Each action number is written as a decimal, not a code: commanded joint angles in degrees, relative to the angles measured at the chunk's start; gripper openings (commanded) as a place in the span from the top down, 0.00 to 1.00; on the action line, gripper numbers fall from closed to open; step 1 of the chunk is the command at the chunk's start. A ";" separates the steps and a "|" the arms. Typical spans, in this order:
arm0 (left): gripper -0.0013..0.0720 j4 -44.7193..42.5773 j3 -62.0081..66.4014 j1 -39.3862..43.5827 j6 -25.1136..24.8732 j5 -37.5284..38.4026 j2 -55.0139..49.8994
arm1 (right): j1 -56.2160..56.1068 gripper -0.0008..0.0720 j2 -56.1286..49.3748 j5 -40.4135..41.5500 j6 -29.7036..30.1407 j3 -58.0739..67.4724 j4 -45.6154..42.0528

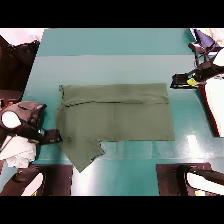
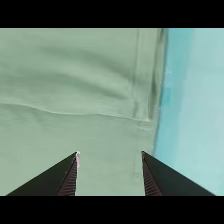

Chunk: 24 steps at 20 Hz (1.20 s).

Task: Fold the shirts.

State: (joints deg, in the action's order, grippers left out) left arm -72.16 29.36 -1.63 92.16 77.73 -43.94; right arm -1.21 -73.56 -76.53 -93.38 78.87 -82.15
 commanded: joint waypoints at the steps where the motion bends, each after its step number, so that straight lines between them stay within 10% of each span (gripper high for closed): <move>1: 0.30 3.76 -7.37 0.00 0.90 -0.04 3.43 | -0.35 0.36 0.68 0.96 0.00 0.00 1.66; 14: 0.30 6.27 -9.77 -0.02 0.98 -8.13 3.41 | -0.57 0.37 0.68 0.92 0.00 0.00 1.62; 19: 0.95 8.20 -9.70 -0.02 0.39 -9.27 3.41 | -0.44 0.37 0.70 -1.42 0.02 0.00 1.53; 24: 0.95 10.10 -1.88 -0.02 -3.72 -4.35 3.43 | 3.54 0.37 3.13 -10.47 3.45 -5.66 1.53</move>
State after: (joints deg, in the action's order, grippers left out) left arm -63.07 23.46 -1.65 90.87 70.89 -40.58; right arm 0.43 -72.01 -82.50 -91.66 76.75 -80.60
